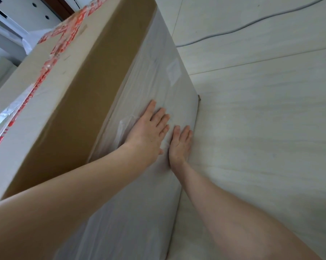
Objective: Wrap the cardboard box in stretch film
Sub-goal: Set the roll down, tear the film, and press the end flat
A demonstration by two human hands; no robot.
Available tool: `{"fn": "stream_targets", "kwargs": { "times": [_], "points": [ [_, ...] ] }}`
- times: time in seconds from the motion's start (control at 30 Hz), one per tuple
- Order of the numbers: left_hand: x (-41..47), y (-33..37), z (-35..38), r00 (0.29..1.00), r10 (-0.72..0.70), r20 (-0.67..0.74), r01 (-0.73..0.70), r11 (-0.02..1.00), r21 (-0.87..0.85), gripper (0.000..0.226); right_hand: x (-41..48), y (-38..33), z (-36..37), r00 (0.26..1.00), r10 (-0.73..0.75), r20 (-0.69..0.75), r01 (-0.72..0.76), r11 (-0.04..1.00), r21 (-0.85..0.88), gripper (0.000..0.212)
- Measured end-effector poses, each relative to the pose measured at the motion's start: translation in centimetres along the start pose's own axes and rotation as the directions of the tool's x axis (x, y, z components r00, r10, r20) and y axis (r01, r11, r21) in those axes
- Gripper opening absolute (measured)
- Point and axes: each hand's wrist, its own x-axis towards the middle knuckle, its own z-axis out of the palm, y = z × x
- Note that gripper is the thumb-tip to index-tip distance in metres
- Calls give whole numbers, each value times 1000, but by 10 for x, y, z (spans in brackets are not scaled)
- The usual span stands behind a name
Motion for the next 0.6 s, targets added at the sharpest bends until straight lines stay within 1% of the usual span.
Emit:
{"fn": "stream_targets", "kwargs": {
  "times": [0.13,0.27,0.3,0.37,0.43,0.53,0.6],
  "points": [
    [-1,1,-3,1000,1,-1,-1,1000,-7,74,2,-1,-8,999,0,35,-1,1000,11,64],
    [-5,-9,-10,1000,12,7,-11,998,-55,72,17,-13,-22,994,20,107,-23,999,25,65],
    [-6,-14,-12,1000,6,8,-5,998,-60,71,21,-17,-26,994,39,99,-42,999,28,65],
    [-10,-26,-14,999,-36,-13,35,997,-64,69,25,-26,-33,997,69,33,-70,997,29,65],
    [-14,-39,-18,991,-110,-73,102,990,-95,67,23,-32,-40,997,76,-26,-75,997,20,68],
    [-23,-55,-25,968,-203,-148,179,970,-163,65,13,-37,-42,999,20,-40,-19,999,40,70],
    [-30,-58,-27,962,-205,-179,173,968,-180,63,1,-41,-39,998,-31,-50,35,997,72,70]
  ]
}}
